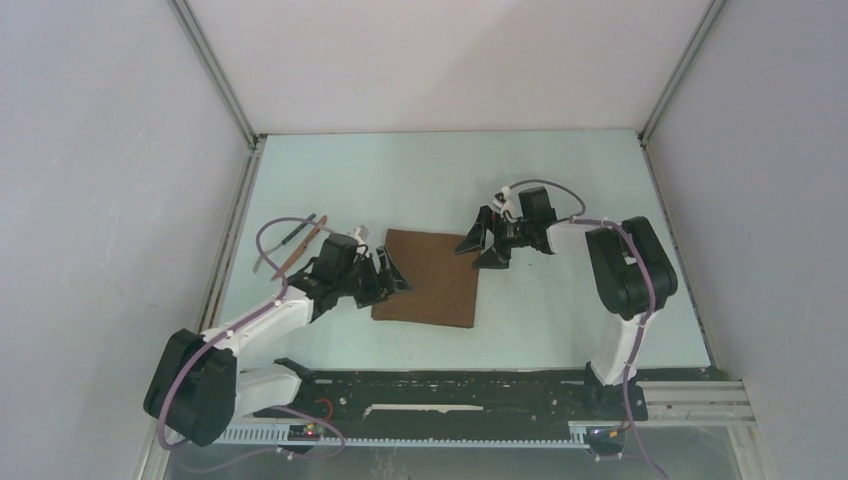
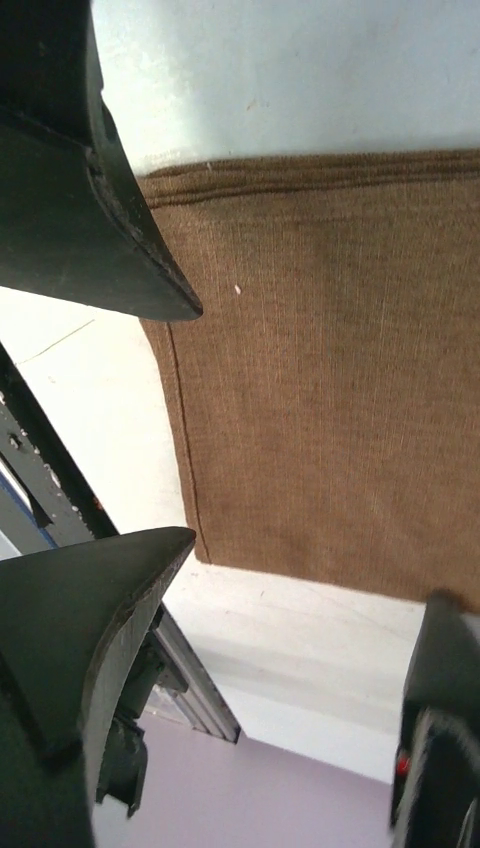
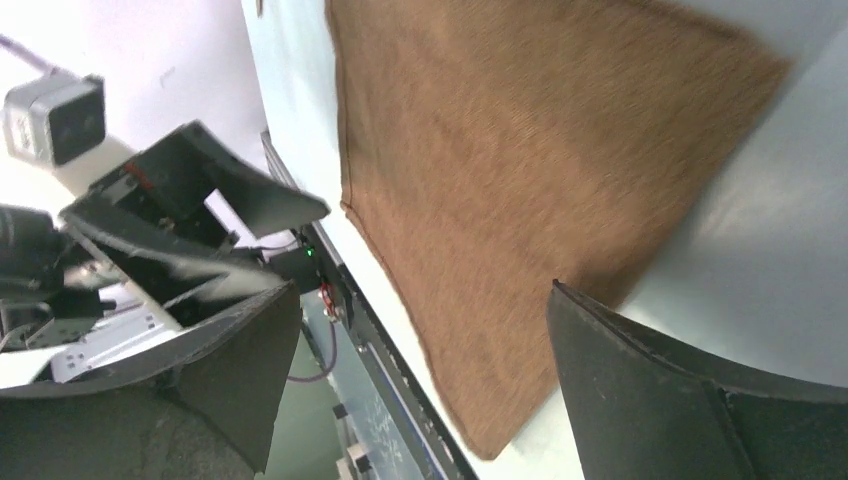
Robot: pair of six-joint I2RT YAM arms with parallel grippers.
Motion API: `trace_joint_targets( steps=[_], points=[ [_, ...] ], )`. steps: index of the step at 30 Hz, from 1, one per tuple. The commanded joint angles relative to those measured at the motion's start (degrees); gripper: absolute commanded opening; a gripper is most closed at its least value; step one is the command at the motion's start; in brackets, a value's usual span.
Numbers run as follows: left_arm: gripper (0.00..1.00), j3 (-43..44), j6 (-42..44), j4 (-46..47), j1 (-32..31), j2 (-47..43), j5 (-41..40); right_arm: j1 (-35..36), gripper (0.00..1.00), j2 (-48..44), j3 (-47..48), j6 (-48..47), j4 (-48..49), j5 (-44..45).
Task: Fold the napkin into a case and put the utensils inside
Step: Smooth out the square-folded napkin at the center of the board.
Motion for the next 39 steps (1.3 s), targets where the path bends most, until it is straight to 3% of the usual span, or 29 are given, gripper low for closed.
trace_joint_targets(
  steps=[1, 5, 9, 15, 20, 26, 31, 33, 39],
  points=[
    [0.82, 1.2, 1.4, 0.3, -0.1, 3.2, -2.2, 4.1, 1.0, -10.9, 0.8, -6.5, -12.4, 4.9],
    [0.81, 0.8, 0.8, 1.9, 0.1, 6.1, -3.2, 10.1, 1.0, -15.5, -4.0, -4.7, -11.0, 4.6],
    [0.81, -0.9, 0.7, 2.4, 1.6, 7.1, -5.0, 13.0, 1.0, -18.2, -13.5, 4.1, 1.9, 1.9],
    [0.81, -4.4, 0.8, 2.4, 3.8, 8.4, -6.8, 15.6, 1.0, -13.8, -22.9, 6.7, 10.9, 2.0],
    [0.81, -5.3, 1.6, 0.4, 4.0, 7.0, -8.7, 15.8, 1.0, -18.0, -24.6, 0.3, -0.6, 8.7],
    [0.81, -3.1, 1.9, -4.4, 4.0, 2.4, -10.1, 15.9, 1.0, -31.9, -23.8, -5.6, -18.0, 14.5],
    [0.81, 1.5, 2.1, -10.1, 4.0, -3.6, -10.2, 15.0, 1.0, -36.0, -23.3, -1.4, -26.3, 23.2],
    [0.81, 3.5, 2.5, -12.1, 4.0, -5.8, -10.9, 15.0, 0.96, -35.7, -24.0, 3.9, -24.1, 25.4],
    [0.82, 7.1, 3.4, -16.1, 4.0, -10.8, -11.3, 18.9, 0.72, -31.0, -26.5, 15.5, -8.7, 24.0]
  ],
)
